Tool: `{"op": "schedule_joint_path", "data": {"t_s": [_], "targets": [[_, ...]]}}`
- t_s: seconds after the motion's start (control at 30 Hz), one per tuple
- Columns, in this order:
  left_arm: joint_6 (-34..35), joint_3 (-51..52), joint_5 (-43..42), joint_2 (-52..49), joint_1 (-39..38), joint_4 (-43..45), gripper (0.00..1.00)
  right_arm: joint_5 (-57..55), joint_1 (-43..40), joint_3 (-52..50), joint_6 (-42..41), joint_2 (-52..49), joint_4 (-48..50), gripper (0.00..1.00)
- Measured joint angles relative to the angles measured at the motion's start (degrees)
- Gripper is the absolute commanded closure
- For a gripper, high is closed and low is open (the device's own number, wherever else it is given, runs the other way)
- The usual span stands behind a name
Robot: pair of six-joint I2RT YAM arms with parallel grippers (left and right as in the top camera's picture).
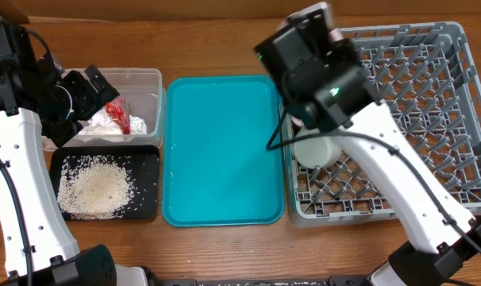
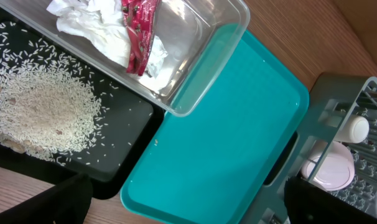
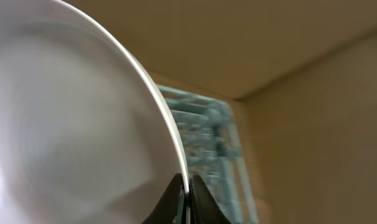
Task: Sort waste into correct bins and load items into the dishwasher
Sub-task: 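Lift the white plate and carry it right into the rack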
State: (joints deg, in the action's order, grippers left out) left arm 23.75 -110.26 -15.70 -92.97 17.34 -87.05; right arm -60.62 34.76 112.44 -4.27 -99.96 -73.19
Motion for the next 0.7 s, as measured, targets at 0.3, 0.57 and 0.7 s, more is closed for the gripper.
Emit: {"op": "schedule_joint_path", "data": {"t_s": [0.3, 0.57, 0.7], "targets": [[0.0, 0.0, 0.0, 0.0, 0.0, 0.0, 0.0, 0.8, -17.3, 0.0, -3.2, 0.0, -1.0, 0.96], [0.0, 0.0, 0.0, 0.0, 0.0, 0.0, 0.0, 11.2, -28.4, -2.6, -6.3, -0.3, -1.0, 0.96], [0.0, 0.0, 0.0, 0.0, 0.0, 0.0, 0.0, 13.0, -29.2, -4.2, -6.7, -1.5, 0.3, 0.96]]}}
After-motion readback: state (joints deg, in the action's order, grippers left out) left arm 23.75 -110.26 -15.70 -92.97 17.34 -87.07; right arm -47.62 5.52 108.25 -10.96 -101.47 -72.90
